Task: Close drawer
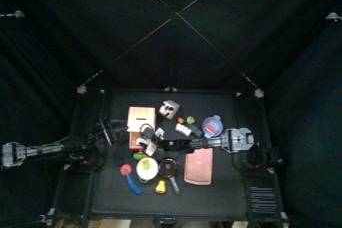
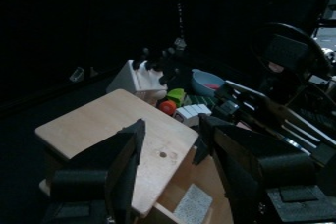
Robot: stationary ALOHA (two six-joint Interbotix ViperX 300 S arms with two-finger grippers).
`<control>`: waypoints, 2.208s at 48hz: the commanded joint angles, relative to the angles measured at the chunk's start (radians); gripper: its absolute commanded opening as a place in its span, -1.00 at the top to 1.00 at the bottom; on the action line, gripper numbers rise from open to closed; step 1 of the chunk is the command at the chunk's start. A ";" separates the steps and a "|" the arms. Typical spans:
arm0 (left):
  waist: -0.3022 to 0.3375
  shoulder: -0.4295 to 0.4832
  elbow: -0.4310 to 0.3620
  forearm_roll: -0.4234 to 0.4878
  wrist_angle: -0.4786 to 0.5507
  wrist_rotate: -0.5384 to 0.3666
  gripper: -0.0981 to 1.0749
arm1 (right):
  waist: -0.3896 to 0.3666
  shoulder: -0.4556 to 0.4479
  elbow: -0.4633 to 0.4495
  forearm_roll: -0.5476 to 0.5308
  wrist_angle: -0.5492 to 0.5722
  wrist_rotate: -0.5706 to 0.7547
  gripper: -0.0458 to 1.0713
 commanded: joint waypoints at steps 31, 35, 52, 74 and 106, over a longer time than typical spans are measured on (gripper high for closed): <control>-0.006 0.005 -0.064 -0.104 0.000 -0.005 -0.26 | 0.044 -0.268 0.160 0.032 0.109 0.000 -0.36; -0.003 0.011 -0.104 -0.164 0.025 0.006 -0.09 | 0.049 -0.270 0.163 0.021 0.109 0.000 -0.21; 0.140 0.189 -0.308 -0.179 0.276 0.009 0.12 | 0.055 -0.261 0.152 0.044 0.061 0.002 0.18; 0.291 0.449 -0.515 -0.225 0.417 0.006 0.12 | 0.061 -0.126 0.055 0.064 -0.064 0.000 0.25; 0.356 0.831 -0.695 -0.249 0.468 0.006 0.13 | 0.092 -0.028 -0.011 0.066 -0.064 0.000 0.25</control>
